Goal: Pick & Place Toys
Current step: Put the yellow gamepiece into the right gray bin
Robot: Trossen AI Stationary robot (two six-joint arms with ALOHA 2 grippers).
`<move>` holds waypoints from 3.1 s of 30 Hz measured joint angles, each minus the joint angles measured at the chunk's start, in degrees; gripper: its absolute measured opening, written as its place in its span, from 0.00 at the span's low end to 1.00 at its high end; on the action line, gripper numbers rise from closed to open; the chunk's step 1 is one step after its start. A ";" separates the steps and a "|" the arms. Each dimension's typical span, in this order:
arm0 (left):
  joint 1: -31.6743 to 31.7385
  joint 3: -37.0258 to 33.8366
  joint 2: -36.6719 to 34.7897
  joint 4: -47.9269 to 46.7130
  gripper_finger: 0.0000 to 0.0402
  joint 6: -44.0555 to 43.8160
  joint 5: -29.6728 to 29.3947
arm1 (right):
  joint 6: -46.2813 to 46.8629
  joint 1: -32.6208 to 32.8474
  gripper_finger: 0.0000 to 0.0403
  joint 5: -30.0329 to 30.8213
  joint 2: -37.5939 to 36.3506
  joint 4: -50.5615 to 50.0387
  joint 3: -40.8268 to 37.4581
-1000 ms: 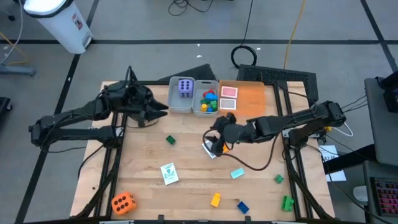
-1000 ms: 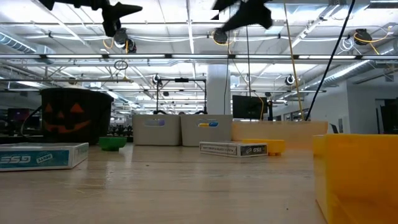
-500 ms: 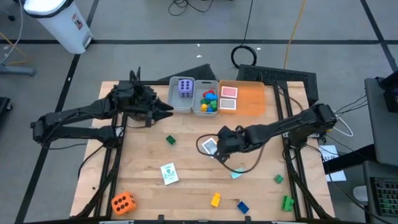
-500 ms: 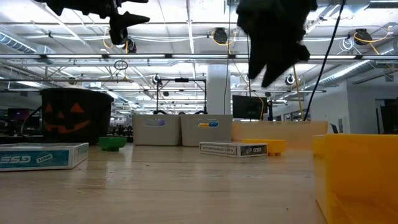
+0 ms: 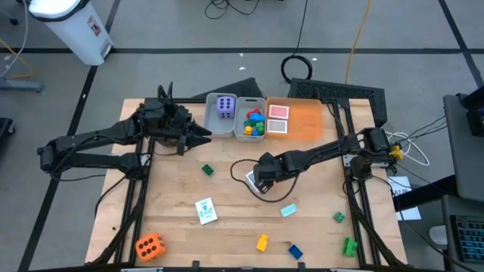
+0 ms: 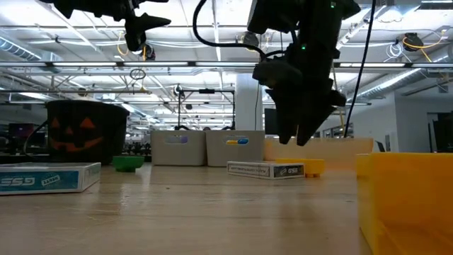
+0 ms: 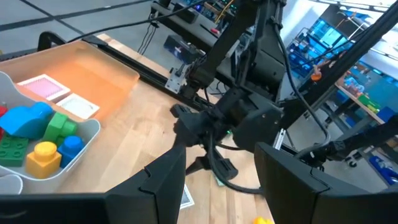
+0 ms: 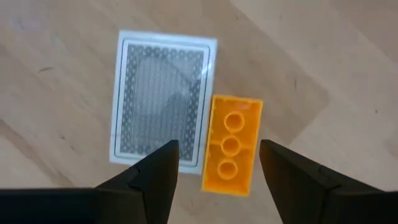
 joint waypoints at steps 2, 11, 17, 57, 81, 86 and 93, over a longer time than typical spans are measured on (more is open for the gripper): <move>0.00 0.00 0.00 0.00 0.49 0.02 0.02 | -0.83 -0.72 0.52 0.07 -0.14 0.16 0.02; 0.00 0.00 0.00 0.00 0.49 0.26 0.04 | -2.42 -3.94 0.48 -1.60 -0.12 0.85 -1.97; 0.00 0.00 0.00 0.00 0.49 0.25 0.12 | -0.61 -4.92 0.46 -4.71 -0.20 2.31 -6.05; -0.01 0.00 0.00 -0.02 0.49 0.92 0.05 | -1.54 -5.21 0.00 -4.45 -1.61 5.20 -7.43; 0.11 0.00 0.00 0.00 0.49 1.07 -0.01 | -3.99 -7.61 0.00 -2.59 -9.33 18.36 -7.21; 0.26 0.00 -0.01 1.31 0.49 -0.05 -0.10 | -6.09 -8.67 0.00 2.13 -13.54 29.66 -7.16; 0.28 0.04 0.92 4.83 0.49 -0.05 -0.14 | -8.73 -11.93 0.00 3.12 -16.82 35.36 -7.15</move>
